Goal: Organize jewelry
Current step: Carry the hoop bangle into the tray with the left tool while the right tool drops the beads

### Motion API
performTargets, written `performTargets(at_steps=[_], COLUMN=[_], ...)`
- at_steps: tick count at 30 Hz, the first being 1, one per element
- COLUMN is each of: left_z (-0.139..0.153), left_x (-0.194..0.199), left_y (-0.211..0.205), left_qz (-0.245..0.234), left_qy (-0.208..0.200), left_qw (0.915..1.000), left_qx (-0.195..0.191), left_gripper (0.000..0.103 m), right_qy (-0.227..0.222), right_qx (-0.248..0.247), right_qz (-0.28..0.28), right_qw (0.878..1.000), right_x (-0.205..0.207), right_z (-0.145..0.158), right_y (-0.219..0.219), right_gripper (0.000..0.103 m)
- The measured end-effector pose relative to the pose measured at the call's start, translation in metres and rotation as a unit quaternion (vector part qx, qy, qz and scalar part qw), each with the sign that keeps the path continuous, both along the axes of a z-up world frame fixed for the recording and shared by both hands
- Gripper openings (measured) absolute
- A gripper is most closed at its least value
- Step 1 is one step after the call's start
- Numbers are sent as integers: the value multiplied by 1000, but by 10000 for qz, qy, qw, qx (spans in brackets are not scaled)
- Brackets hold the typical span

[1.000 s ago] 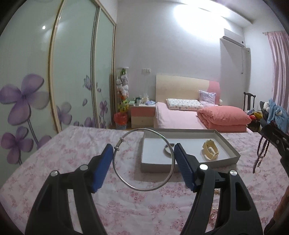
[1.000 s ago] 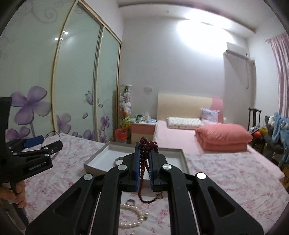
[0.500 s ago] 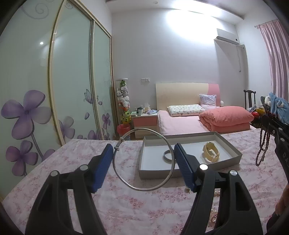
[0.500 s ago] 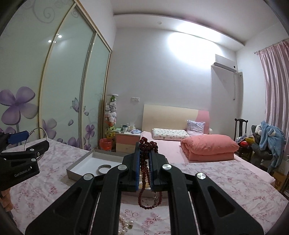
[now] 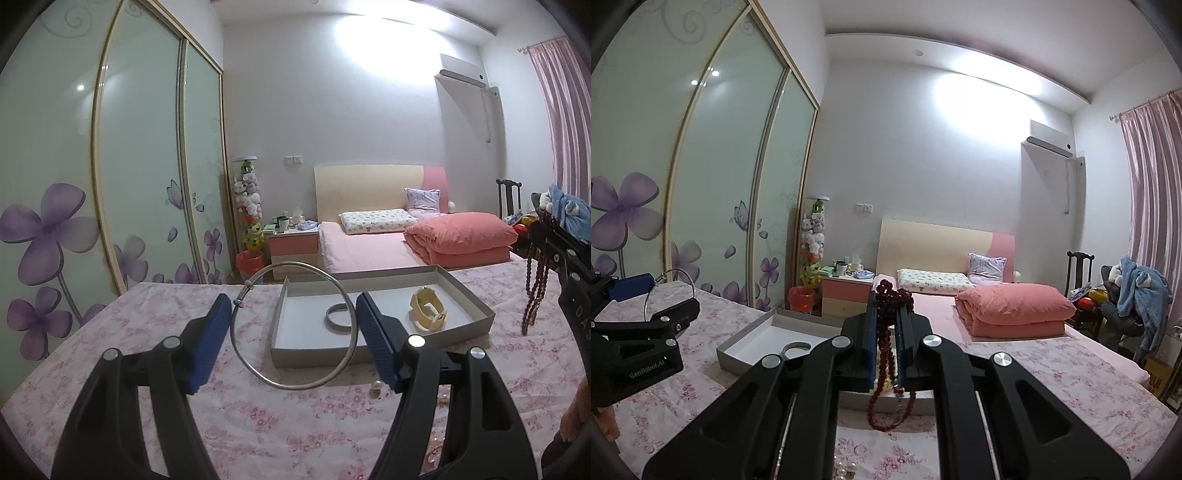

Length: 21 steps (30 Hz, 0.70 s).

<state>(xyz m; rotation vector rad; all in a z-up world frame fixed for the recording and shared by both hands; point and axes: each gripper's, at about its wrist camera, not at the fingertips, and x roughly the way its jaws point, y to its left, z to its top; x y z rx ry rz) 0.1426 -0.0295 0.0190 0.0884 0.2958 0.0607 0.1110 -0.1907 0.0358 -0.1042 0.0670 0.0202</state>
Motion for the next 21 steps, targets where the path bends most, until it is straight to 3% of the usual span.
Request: performTargets(at_steps=[6, 12, 21], left_z=[4, 1, -28], left_x=[30, 87, 158], left_y=[0, -7, -20], left_qz=[53, 55, -11], left_qy=[-8, 110, 649], left_qw=[10000, 9998, 9973], left_qx=[-65, -172, -354], left_gripper=[68, 68, 68], right_qy=[-140, -86, 680], right_qx=[-40, 189, 474], right_qz=[47, 106, 204], right_qw=[9999, 9997, 9964], right_x=[27, 77, 144], right_z=[6, 5, -21], right_y=[-2, -10, -12], right_gripper=[9, 9, 9])
